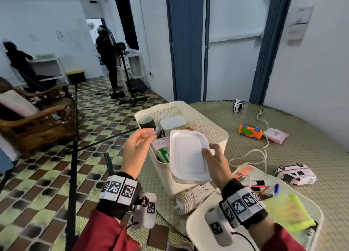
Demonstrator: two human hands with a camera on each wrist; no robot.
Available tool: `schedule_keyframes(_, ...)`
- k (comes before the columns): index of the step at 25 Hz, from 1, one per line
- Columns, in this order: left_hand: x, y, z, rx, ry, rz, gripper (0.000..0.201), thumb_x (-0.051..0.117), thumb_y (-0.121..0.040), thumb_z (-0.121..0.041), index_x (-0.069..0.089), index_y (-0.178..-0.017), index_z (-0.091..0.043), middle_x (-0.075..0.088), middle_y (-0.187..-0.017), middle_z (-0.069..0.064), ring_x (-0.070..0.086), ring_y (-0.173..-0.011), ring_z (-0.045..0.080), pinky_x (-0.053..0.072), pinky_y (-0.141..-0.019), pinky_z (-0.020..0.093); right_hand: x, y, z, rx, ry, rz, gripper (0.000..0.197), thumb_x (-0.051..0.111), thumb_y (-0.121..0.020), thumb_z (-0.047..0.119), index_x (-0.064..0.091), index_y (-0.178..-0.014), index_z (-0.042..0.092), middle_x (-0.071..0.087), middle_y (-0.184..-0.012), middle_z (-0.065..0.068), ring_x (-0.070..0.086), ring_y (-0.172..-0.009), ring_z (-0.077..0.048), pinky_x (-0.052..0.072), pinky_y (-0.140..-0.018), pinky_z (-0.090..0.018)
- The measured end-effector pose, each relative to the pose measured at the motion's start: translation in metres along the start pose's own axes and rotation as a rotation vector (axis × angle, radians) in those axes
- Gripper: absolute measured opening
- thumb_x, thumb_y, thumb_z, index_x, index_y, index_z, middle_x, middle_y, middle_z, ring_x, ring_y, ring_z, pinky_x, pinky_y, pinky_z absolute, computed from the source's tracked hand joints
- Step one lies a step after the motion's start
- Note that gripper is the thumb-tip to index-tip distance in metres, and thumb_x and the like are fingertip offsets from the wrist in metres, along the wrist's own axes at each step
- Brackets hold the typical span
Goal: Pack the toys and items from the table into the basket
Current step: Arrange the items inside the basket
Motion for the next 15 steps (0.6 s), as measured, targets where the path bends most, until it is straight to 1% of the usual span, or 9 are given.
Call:
schedule_keyframes(2,-0.022,-0.028,0.009,-0.006,-0.025,0.014,0.029,0.058,-0.078,-0.036,0.067,-0.103,-0.024,0.071,-0.100,0.000,0.063,-0.100,0.011,0.046,-0.087,0.031,0.030,-0.016,0.016,0.026,0.002,0.026,0.018,0.043,-0.098,0.022,0.045,-0.112,0.010,0.051,-0.089,0.002,0.058,-0.072,-0.017,0.046,-0.043,-0.028)
schedule_keyframes(3,-0.032,-0.041,0.013,-0.005,-0.037,0.026,0.027,0.059,-0.081,-0.033,0.067,-0.105,-0.024,0.070,-0.101,0.000,0.063,-0.101,0.012,0.046,-0.089,0.031,0.045,-0.025,0.022,0.046,-0.015,0.029,0.020,0.043,-0.097,0.022,0.044,-0.113,0.009,0.050,-0.091,-0.001,0.061,-0.072,-0.022,0.047,-0.036,-0.031)
schedule_keyframes(4,-0.042,-0.053,0.018,0.000,-0.048,0.032,0.023,0.059,-0.085,-0.029,0.067,-0.106,-0.023,0.070,-0.103,0.000,0.062,-0.101,0.012,0.046,-0.089,0.031,0.058,-0.033,0.026,0.063,-0.030,0.029,0.021,0.043,-0.097,0.023,0.043,-0.113,0.009,0.051,-0.094,-0.004,0.062,-0.074,-0.029,0.048,-0.033,-0.034)
schedule_keyframes(6,-0.058,-0.076,0.029,0.010,-0.066,0.030,0.017,0.059,-0.090,-0.020,0.067,-0.105,-0.021,0.070,-0.102,0.001,0.062,-0.101,0.014,0.046,-0.088,0.031,0.080,-0.052,0.032,0.090,-0.020,0.021,0.022,0.043,-0.096,0.024,0.040,-0.114,0.011,0.053,-0.103,-0.010,0.064,-0.080,-0.035,0.053,-0.039,-0.039)
schedule_keyframes(8,-0.067,-0.096,0.039,0.000,-0.066,0.025,0.016,0.059,-0.091,-0.017,0.068,-0.104,-0.021,0.069,-0.102,0.003,0.061,-0.099,0.015,0.046,-0.086,0.030,0.094,-0.071,0.037,0.122,-0.016,0.042,0.022,0.042,-0.096,0.025,0.037,-0.116,0.016,0.052,-0.110,-0.014,0.065,-0.083,-0.038,0.055,-0.044,-0.041)
schedule_keyframes(10,-0.074,-0.118,0.050,0.002,-0.061,0.034,0.016,0.059,-0.091,-0.014,0.068,-0.102,-0.020,0.068,-0.101,0.005,0.062,-0.097,0.017,0.047,-0.086,0.030,0.110,-0.090,0.044,0.148,-0.036,0.064,0.025,0.042,-0.097,0.025,0.034,-0.120,0.018,0.052,-0.113,-0.017,0.067,-0.071,-0.037,0.054,-0.043,-0.039)
schedule_keyframes(12,-0.078,-0.142,0.061,0.015,-0.054,0.039,0.015,0.059,-0.090,-0.011,0.068,-0.101,-0.018,0.068,-0.100,0.005,0.062,-0.097,0.016,0.048,-0.087,0.028,0.124,-0.110,0.050,0.172,-0.038,0.077,0.027,0.043,-0.097,0.023,0.032,-0.121,0.017,0.055,-0.109,-0.021,0.065,-0.054,-0.034,0.053,-0.041,-0.036)
schedule_keyframes(13,-0.080,-0.154,0.067,0.025,-0.050,0.044,0.015,0.059,-0.090,-0.011,0.068,-0.102,-0.016,0.069,-0.101,0.003,0.062,-0.097,0.015,0.048,-0.088,0.027,0.131,-0.120,0.053,0.179,-0.027,0.067,0.027,0.043,-0.096,0.021,0.032,-0.120,0.016,0.058,-0.101,-0.020,0.064,-0.051,-0.035,0.053,-0.040,-0.037)
schedule_keyframes(15,-0.081,-0.175,0.079,0.041,-0.063,0.058,0.015,0.060,-0.090,-0.013,0.068,-0.103,-0.015,0.069,-0.102,-0.002,0.061,-0.099,0.011,0.046,-0.089,0.025,0.140,-0.141,0.055,0.183,-0.007,0.026,0.025,0.044,-0.095,0.018,0.032,-0.117,0.013,0.059,-0.087,-0.016,0.063,-0.056,-0.037,0.055,-0.041,-0.039)
Point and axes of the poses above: each hand's wrist, its own y-axis away from the middle knuckle, its own x-axis out of the palm, z = x × y, the point moved 3 cm from there along -y, towards the middle knuckle
